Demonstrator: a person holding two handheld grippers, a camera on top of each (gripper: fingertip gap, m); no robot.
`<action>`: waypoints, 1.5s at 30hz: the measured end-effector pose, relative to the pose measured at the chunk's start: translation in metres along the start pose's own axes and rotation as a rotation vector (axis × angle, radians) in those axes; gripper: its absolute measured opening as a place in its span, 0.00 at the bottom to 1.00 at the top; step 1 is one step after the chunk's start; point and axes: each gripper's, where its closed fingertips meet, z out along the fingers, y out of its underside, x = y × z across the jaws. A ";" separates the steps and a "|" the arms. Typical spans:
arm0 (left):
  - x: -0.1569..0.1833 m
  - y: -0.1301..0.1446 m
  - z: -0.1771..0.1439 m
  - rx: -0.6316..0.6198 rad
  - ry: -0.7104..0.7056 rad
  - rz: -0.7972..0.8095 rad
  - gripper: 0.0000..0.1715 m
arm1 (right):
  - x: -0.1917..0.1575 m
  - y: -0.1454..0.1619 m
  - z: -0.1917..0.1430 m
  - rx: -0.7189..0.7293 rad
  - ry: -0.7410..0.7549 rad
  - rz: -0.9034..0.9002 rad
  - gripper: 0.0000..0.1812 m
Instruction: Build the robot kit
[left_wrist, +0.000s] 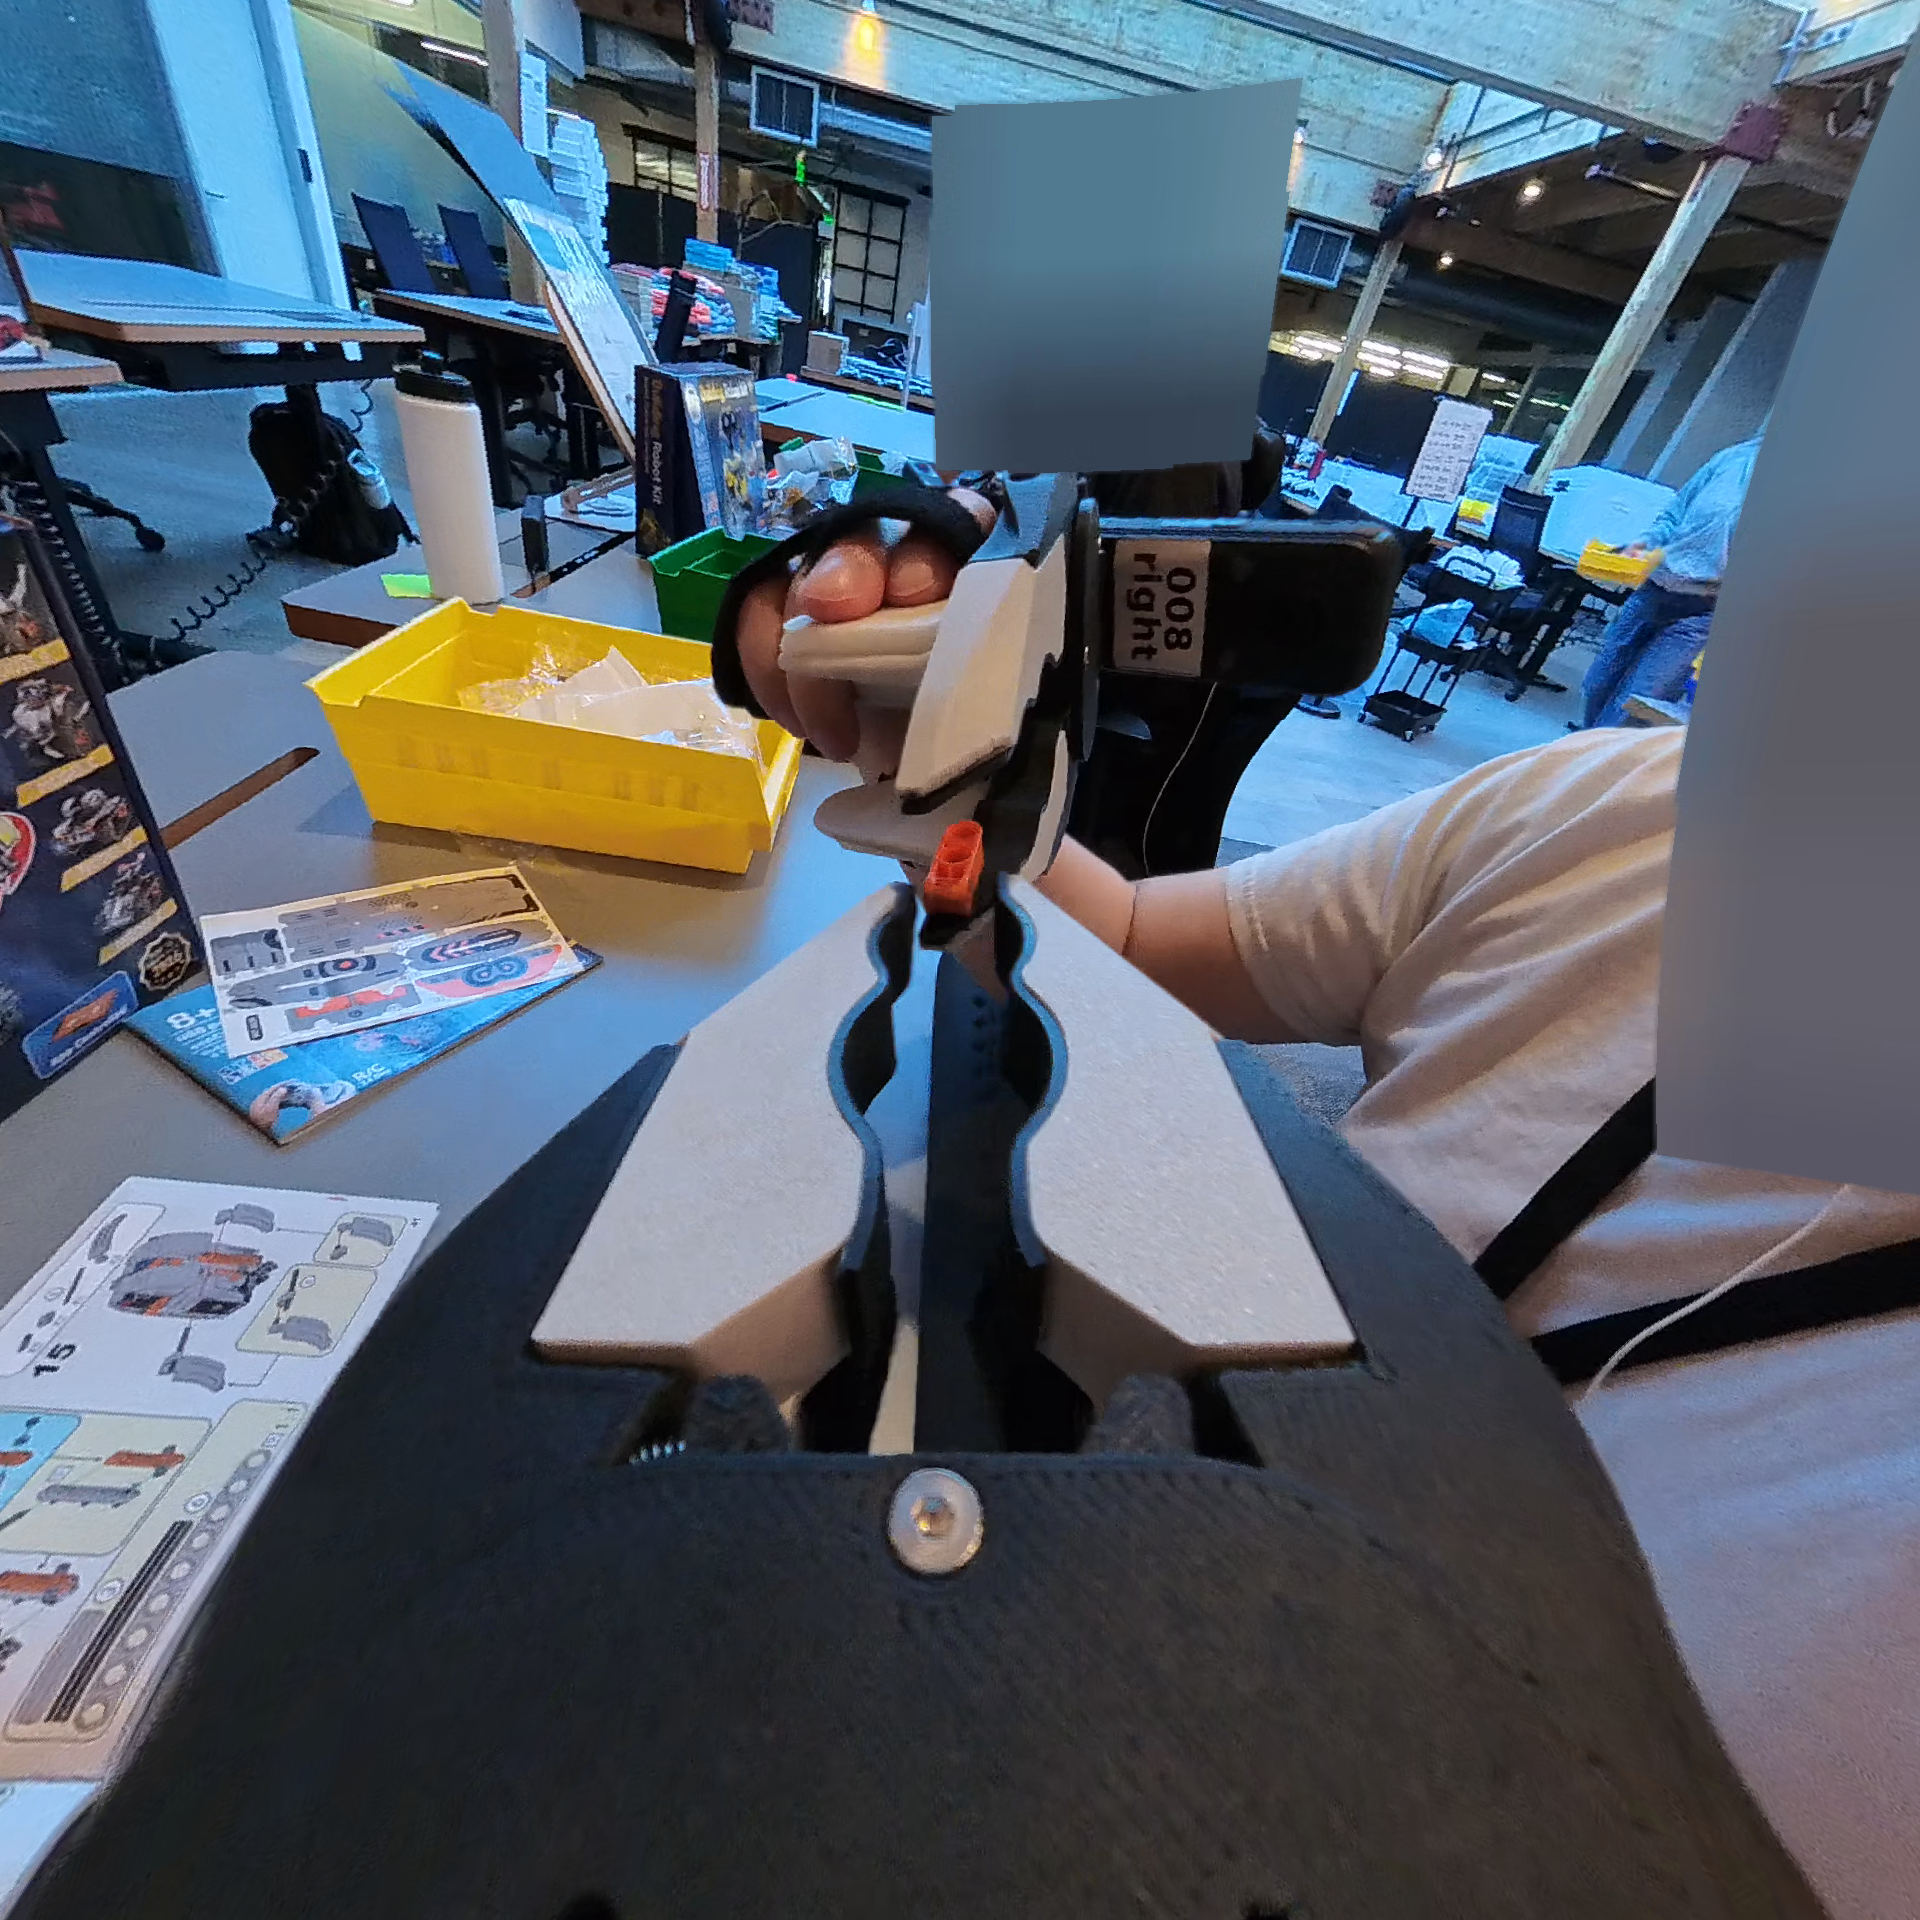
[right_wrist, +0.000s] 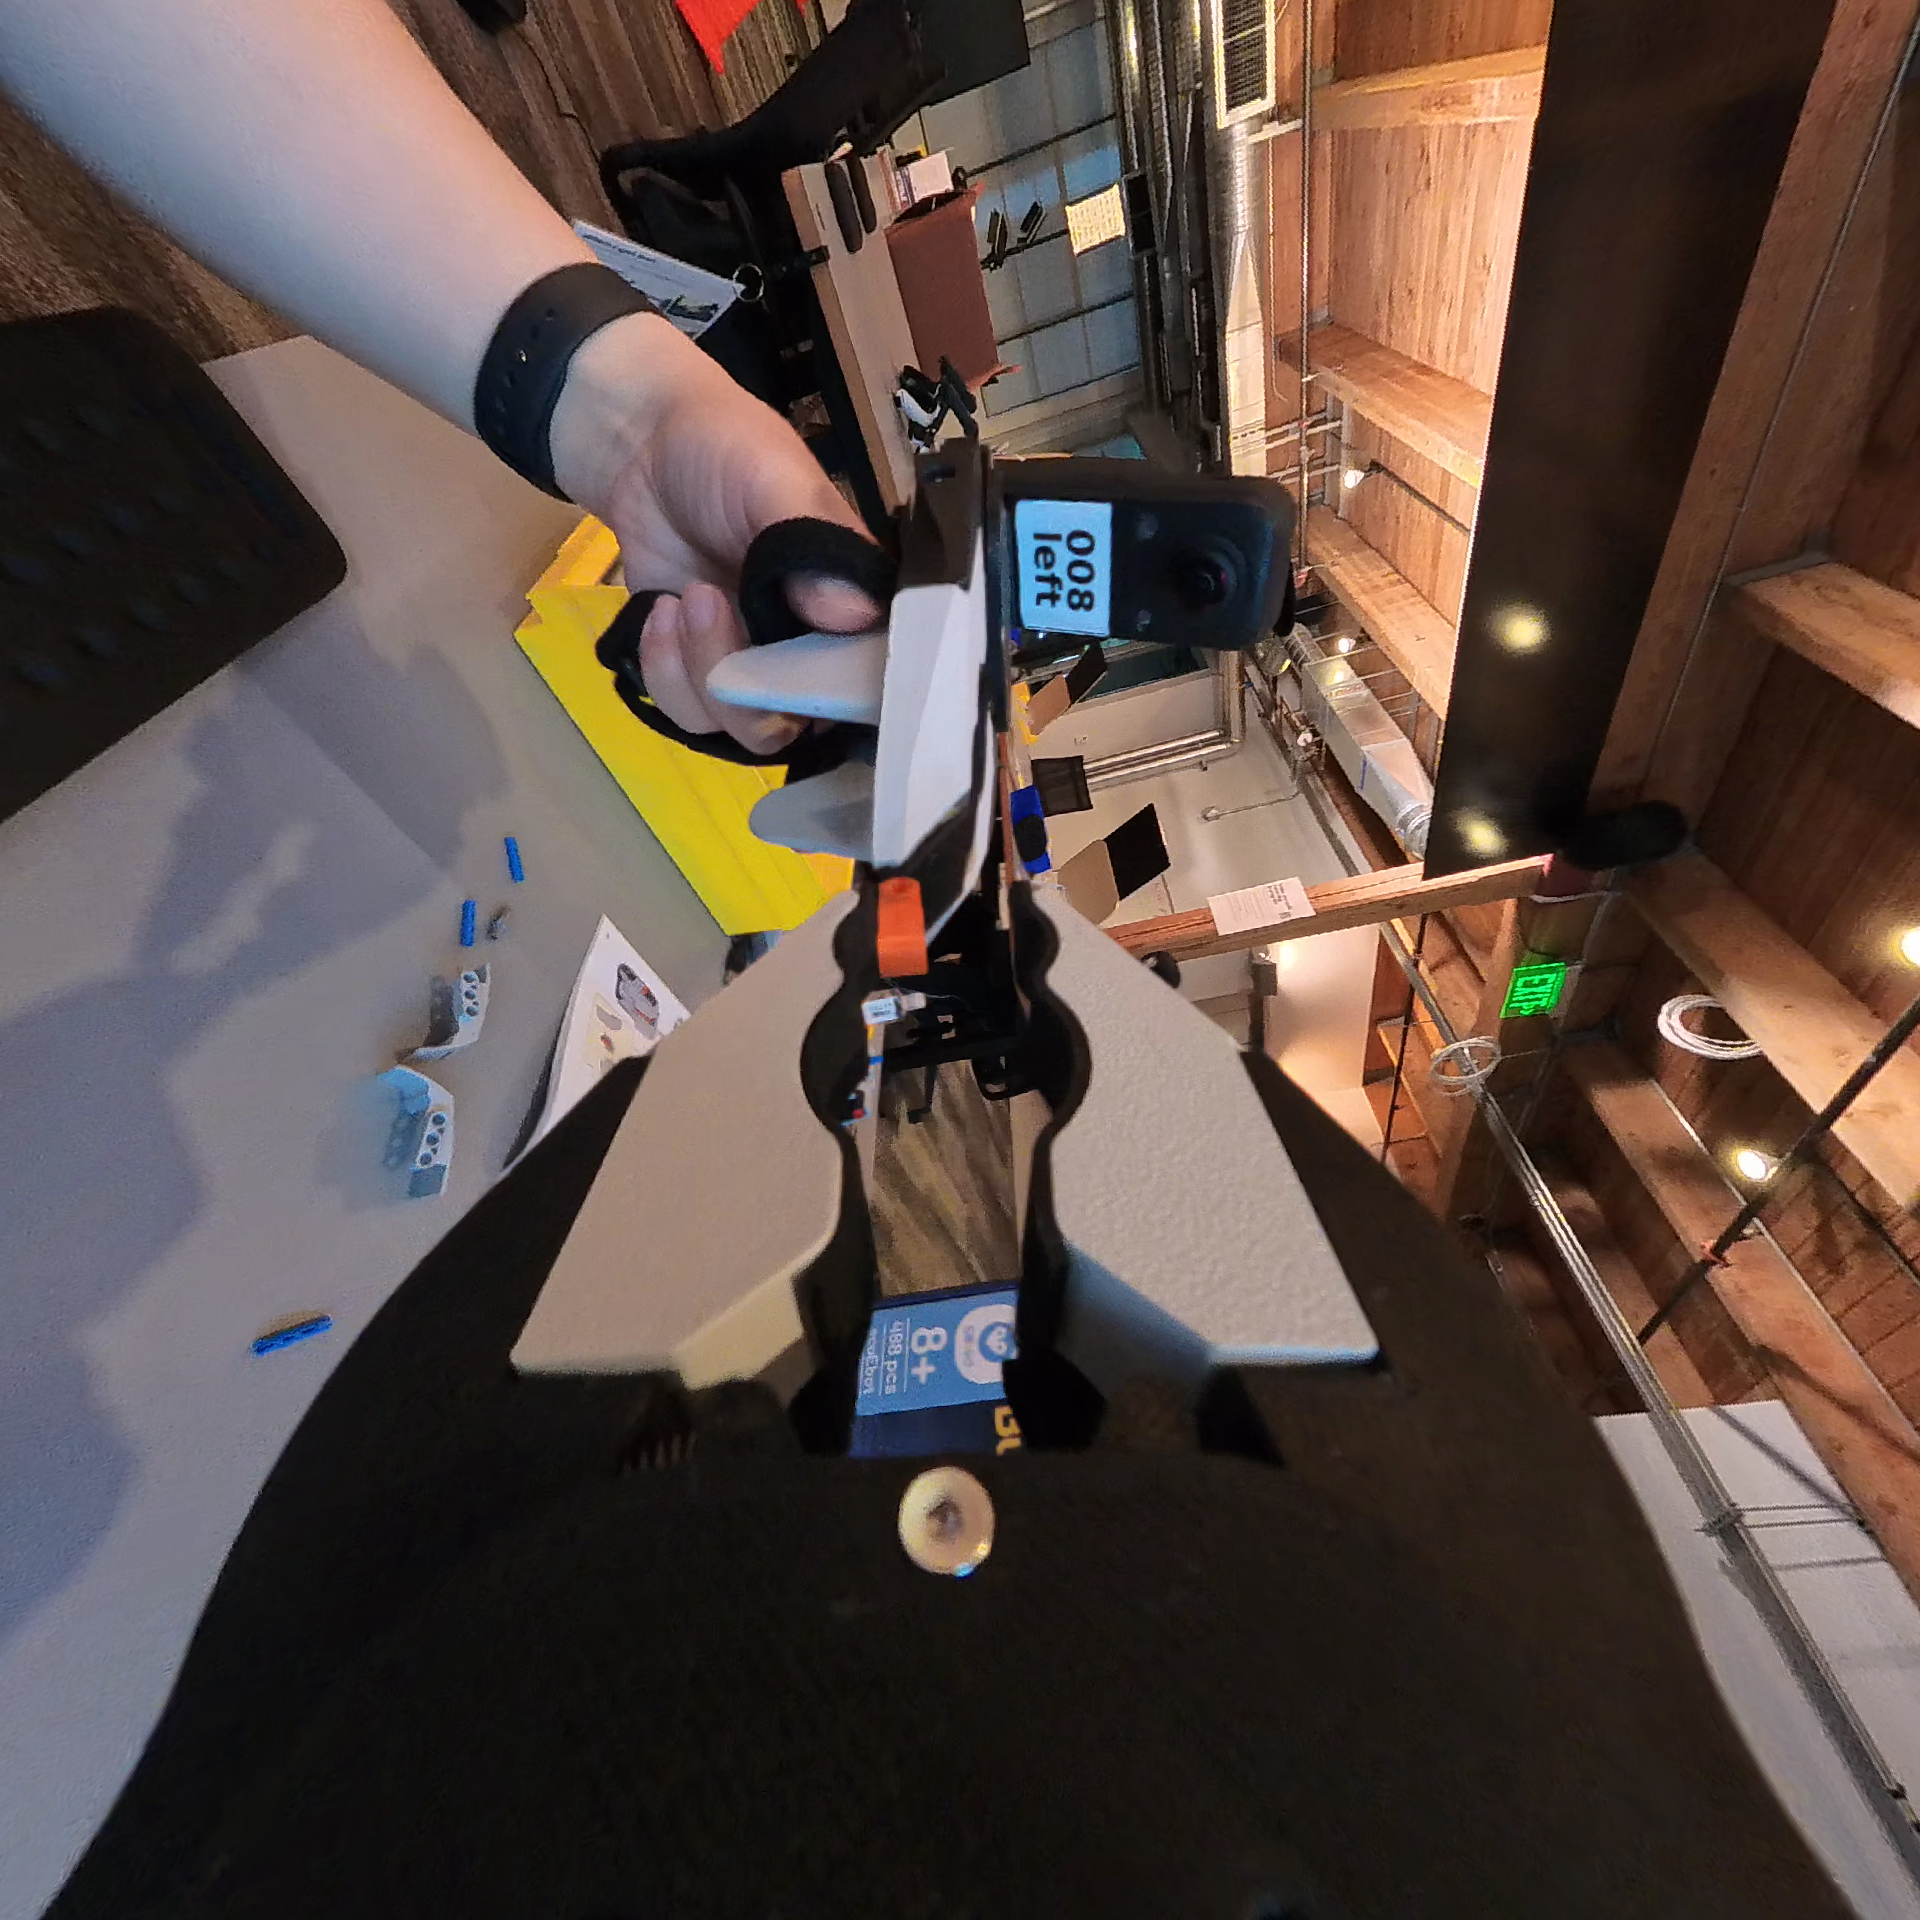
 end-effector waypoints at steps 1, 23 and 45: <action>-0.002 -0.002 0.000 0.002 -0.009 0.002 0.12 | 0.001 0.000 -0.002 0.008 0.006 -0.001 0.13; -0.179 0.201 0.005 -0.928 -0.187 0.219 0.14 | 0.023 0.046 -0.050 -0.201 0.078 -0.014 0.15; -0.172 0.240 0.015 -1.344 0.177 0.698 0.07 | 0.030 0.072 -0.062 -0.268 0.085 0.038 0.15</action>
